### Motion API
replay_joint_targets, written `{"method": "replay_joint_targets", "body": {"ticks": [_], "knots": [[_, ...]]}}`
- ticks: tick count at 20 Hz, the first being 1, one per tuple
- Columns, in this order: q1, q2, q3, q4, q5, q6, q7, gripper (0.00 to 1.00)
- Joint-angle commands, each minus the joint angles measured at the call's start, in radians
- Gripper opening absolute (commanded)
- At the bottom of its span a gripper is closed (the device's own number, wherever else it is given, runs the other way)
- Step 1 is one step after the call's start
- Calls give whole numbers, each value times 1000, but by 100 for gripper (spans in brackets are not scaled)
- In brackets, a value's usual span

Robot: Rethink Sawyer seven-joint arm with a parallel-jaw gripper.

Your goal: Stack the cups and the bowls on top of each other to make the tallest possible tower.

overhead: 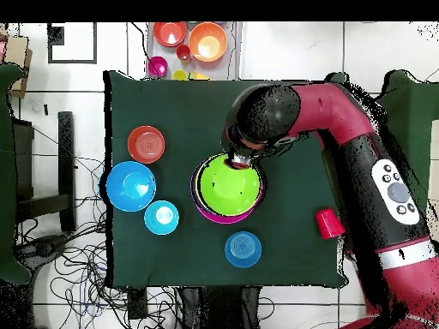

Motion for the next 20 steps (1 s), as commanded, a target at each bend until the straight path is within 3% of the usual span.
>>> {"method": "replay_joint_targets", "body": {"ticks": [1,20], "knots": [[19,24,-28,3,-14,59,-195,0],[5,87,-32,85,-31,-65,-134,0]]}}
